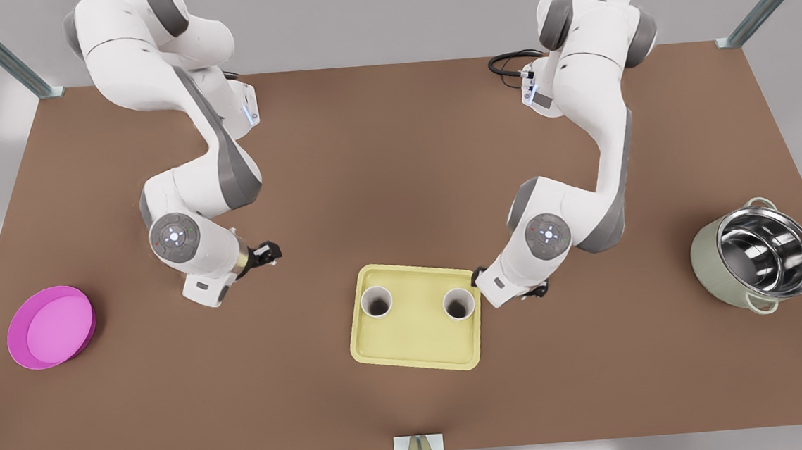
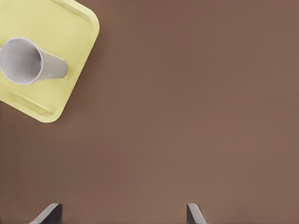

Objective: Use the left arm to pick up the white IKEA cup from the tray and place it on the middle-left position; use the right arm to pick up the white IKEA cup from the tray and place it on the middle-right position

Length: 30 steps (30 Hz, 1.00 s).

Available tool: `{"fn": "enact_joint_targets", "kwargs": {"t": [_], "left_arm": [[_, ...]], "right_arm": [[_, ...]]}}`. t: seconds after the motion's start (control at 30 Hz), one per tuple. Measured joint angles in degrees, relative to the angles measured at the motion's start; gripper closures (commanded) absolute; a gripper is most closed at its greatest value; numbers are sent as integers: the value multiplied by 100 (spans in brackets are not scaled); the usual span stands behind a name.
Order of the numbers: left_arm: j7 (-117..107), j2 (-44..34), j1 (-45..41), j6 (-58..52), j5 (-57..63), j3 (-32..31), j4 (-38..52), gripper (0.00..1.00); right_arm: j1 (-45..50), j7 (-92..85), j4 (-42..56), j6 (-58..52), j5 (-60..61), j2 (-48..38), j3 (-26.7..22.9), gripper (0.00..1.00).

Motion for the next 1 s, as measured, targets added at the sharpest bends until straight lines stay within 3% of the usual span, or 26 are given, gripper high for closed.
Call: {"fn": "enact_joint_targets", "kwargs": {"t": [0.2, 0.4, 0.8, 0.83, 0.93, 1.0], "left_arm": [[-546, 601, -285, 512, -100, -91, 37, 0], [-966, 887, -293, 1092, -101, -90, 24, 0], [-1341, 903, -197, 1338, -46, -23, -708, 0], [-1362, 908, -201, 1352, -44, -21, -716, 5], [-1431, 916, -210, 1385, -69, -21, -707, 50], [-1493, 961, -213, 1403, -91, -30, -683, 68]], "right_arm": [[768, 835, 912, 845, -403, 1383, -33, 0], [1116, 1714, 1668, 1631, -530, 2179, -218, 0], [1500, 3275, 1753, 2467, -995, 2657, -305, 0], [1503, 3368, 1746, 2495, -1024, 2687, -305, 0], [1558, 3620, 1693, 2558, -1060, 2763, -305, 0], [1602, 3764, 1658, 2587, -1063, 2808, -302, 0]]}}
